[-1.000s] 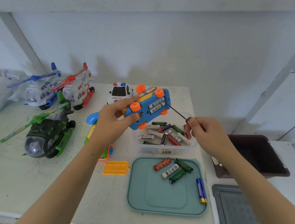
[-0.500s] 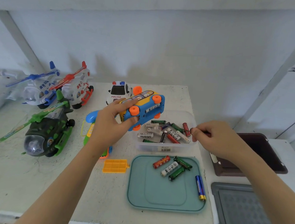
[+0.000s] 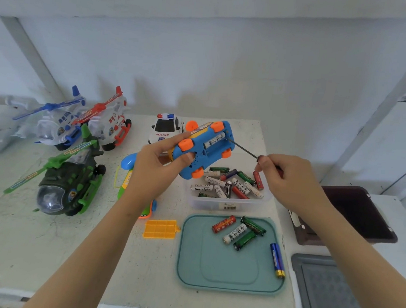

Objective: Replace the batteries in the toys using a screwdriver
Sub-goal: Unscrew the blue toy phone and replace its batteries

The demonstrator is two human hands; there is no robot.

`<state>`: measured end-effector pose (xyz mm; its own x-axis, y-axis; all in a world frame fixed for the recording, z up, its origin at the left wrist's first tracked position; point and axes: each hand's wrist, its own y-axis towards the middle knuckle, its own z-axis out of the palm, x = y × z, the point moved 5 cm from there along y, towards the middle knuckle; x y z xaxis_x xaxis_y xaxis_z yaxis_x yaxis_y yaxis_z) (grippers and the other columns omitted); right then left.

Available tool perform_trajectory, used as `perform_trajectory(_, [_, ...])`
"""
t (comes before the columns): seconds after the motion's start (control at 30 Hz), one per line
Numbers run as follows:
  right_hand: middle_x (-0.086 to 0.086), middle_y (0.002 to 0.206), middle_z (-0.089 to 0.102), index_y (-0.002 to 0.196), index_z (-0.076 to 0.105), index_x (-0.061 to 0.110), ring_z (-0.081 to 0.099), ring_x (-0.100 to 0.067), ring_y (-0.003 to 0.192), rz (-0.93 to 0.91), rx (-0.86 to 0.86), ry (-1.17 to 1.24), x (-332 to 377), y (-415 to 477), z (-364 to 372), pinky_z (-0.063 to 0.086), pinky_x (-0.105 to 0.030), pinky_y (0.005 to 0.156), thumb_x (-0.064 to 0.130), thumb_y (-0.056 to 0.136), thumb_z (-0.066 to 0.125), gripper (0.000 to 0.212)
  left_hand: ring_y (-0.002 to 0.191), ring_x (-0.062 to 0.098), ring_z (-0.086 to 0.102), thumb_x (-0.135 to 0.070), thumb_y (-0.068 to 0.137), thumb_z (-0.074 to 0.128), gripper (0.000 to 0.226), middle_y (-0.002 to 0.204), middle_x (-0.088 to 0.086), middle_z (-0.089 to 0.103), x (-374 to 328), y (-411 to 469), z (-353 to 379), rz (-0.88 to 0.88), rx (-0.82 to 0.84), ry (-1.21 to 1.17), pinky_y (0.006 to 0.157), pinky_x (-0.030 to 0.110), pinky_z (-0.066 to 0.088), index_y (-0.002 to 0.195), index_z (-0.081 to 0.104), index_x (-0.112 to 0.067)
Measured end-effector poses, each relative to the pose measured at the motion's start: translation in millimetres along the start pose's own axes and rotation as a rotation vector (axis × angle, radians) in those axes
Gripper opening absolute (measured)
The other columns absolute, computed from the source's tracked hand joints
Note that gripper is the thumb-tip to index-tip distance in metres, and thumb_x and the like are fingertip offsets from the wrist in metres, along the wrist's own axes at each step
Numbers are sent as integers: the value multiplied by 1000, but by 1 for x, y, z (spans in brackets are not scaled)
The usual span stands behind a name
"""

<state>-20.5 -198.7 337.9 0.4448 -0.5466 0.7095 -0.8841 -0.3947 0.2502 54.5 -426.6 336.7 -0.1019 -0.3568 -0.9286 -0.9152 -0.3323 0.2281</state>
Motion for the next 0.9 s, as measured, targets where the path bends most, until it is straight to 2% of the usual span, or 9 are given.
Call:
perform_trajectory(0.13, [7, 38, 39, 76, 71, 8, 41, -5, 41, 1, -31, 43, 1, 1, 5, 32, -17, 47, 21, 99, 48, 35, 101, 2, 67, -2, 89, 65, 43, 106, -18, 68, -2, -2, 1, 2, -2, -40, 82, 19, 56, 125, 61, -27])
perform_trajectory(0.3, [8, 37, 38, 74, 70, 9, 40, -5, 39, -6, -6, 44, 0, 5, 6, 31, -16, 45, 21, 99, 48, 35, 96, -5, 67, 0, 88, 64, 46, 95, -28, 69, 0, -3, 1, -11, 13, -57, 77, 14, 54, 119, 59, -33])
perform_trajectory(0.37, [11, 35, 40, 73, 69, 8, 40, -5, 38, -24, -9, 74, -2, 5, 6, 29, -15, 44, 18, 99, 49, 34, 96, -4, 67, 2, 89, 63, 47, 95, -27, 70, -1, -3, 0, -3, 9, -72, 76, 13, 54, 121, 58, -31])
perform_trajectory(0.5, [12, 36, 39, 72, 68, 2, 36, -6, 36, -38, -10, 130, -8, 1, 3, 26, -13, 41, 13, 98, 50, 33, 102, 6, 68, 0, 88, 65, 45, 109, -13, 68, -2, -4, 2, 8, 9, -77, 83, 20, 56, 124, 59, -27])
perform_trajectory(0.67, [9, 38, 38, 71, 69, 4, 36, -6, 36, -9, 3, 139, -17, -3, 5, 27, -14, 42, 14, 98, 50, 34, 102, 6, 67, -1, 88, 66, 46, 103, -22, 68, 1, -4, 5, 4, 15, -49, 81, 17, 54, 109, 62, -41])
perform_trajectory(0.8, [13, 37, 40, 70, 68, 5, 34, -6, 37, 0, 37, 126, -23, -5, 3, 26, -15, 44, 15, 98, 50, 35, 106, 8, 66, -2, 87, 66, 49, 106, -23, 67, 3, -5, 6, 14, 19, -12, 91, 23, 52, 111, 61, -44])
perform_trajectory(0.9, [12, 37, 39, 67, 67, 9, 34, -7, 38, -5, 67, 107, -23, -3, -1, 27, -15, 44, 15, 98, 50, 35, 107, 8, 66, -1, 88, 66, 49, 109, -19, 67, 3, -3, 6, 35, 18, 7, 93, 27, 52, 113, 60, -43])
